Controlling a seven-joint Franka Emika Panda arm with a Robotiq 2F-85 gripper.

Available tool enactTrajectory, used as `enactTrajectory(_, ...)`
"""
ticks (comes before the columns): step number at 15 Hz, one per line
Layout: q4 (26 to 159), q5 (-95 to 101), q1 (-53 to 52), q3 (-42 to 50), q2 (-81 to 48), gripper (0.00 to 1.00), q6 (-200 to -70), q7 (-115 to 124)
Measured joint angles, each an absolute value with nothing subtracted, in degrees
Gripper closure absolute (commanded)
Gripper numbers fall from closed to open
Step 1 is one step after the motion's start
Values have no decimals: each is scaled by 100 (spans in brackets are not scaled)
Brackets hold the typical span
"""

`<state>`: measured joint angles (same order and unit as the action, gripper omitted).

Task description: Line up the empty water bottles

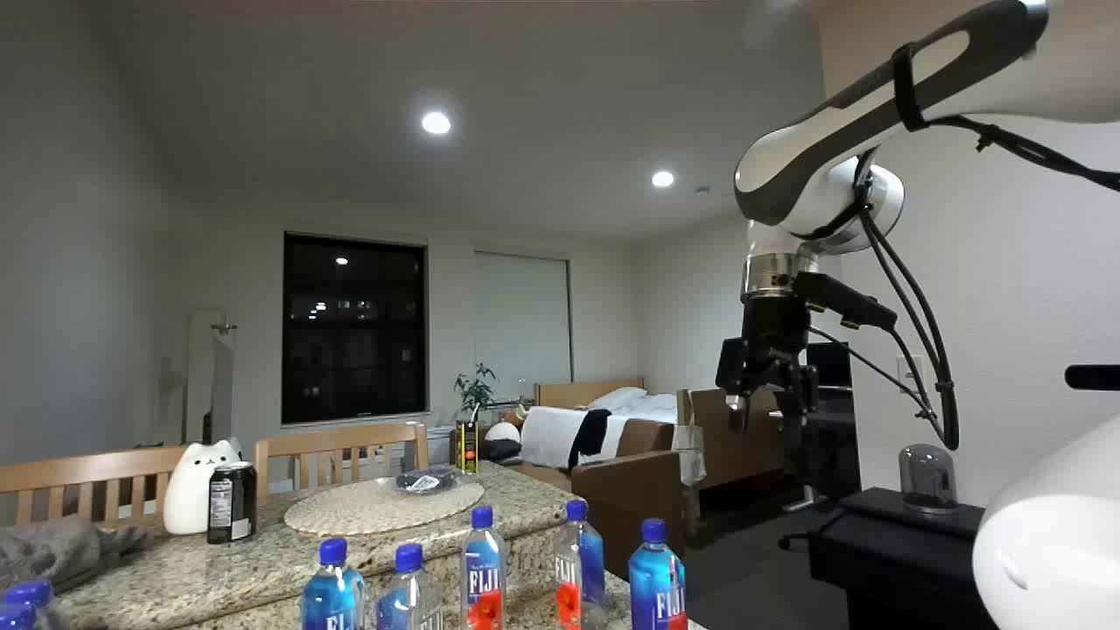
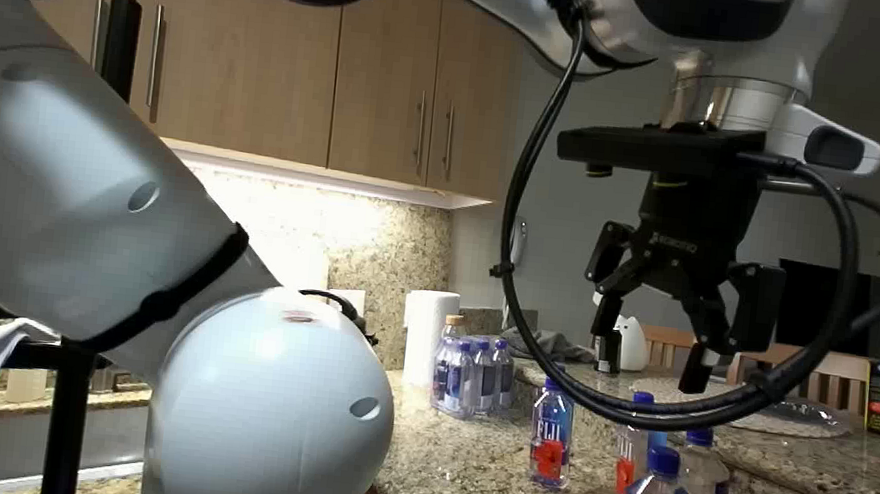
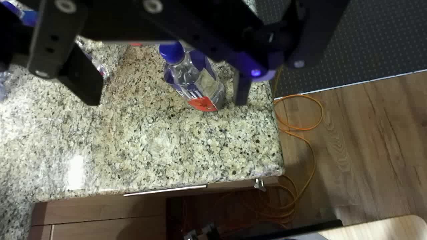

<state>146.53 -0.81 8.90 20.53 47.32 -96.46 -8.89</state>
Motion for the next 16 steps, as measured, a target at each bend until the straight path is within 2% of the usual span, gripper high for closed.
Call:
enactTrajectory(12, 14677, -83, 901, 1986, 4725, 0, -9737, -889)
enactTrajectory(16, 15109, -85, 873, 1701, 4526, 0, -10821, -873)
